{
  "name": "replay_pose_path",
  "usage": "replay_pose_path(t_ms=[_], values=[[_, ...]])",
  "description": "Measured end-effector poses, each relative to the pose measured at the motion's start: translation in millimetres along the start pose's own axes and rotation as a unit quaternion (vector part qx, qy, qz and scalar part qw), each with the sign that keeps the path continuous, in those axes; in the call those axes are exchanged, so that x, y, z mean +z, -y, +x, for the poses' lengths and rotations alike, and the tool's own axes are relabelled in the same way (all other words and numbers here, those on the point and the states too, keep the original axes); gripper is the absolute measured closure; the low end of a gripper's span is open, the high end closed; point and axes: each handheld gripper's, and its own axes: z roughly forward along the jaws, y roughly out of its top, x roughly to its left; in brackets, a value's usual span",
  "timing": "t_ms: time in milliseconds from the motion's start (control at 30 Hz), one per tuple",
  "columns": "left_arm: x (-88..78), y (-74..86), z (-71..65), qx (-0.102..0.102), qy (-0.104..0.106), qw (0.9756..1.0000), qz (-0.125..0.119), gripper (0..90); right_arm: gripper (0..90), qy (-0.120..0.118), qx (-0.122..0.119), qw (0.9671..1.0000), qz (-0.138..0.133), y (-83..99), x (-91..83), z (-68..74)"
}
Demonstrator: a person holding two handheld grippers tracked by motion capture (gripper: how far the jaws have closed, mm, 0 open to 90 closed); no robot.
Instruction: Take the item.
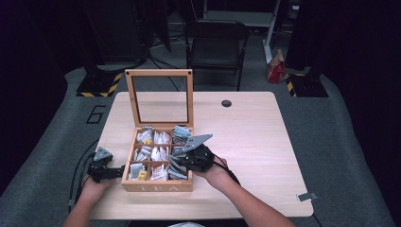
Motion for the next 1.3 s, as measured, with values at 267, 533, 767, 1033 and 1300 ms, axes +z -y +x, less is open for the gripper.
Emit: replay_pose_path(t_ms=[267,533,767,1033,1300], values=[[0.0,0.0,0.0,0.0,0.0,1.0,0.0,15.7,89.9,-0.002,-0.008,0.9999,-0.011,-6.8,-8.2,1.9],[0.0,0.0,0.0,0.0,0.0,1.0,0.0,15.6,89.9,-0.005,-0.01,0.9998,-0.017,-14.1,-14.0,3.2],[0.1,0.0,-0.1,0.0,0.0,1.0,0.0,15.6,89.9,-0.008,-0.013,0.9996,-0.022,-19.3,-19.0,4.8],[0.0,0.0,-0.1,0.0,0.0,1.0,0.0,15.6,89.8,-0.005,-0.014,0.9996,-0.024,-21.3,-24.7,3.3],[0.0,0.0,-0.1,0.0,0.0,1.0,0.0,15.6,89.8,0.006,-0.008,0.9996,-0.027,-20.4,-36.2,-3.5]])
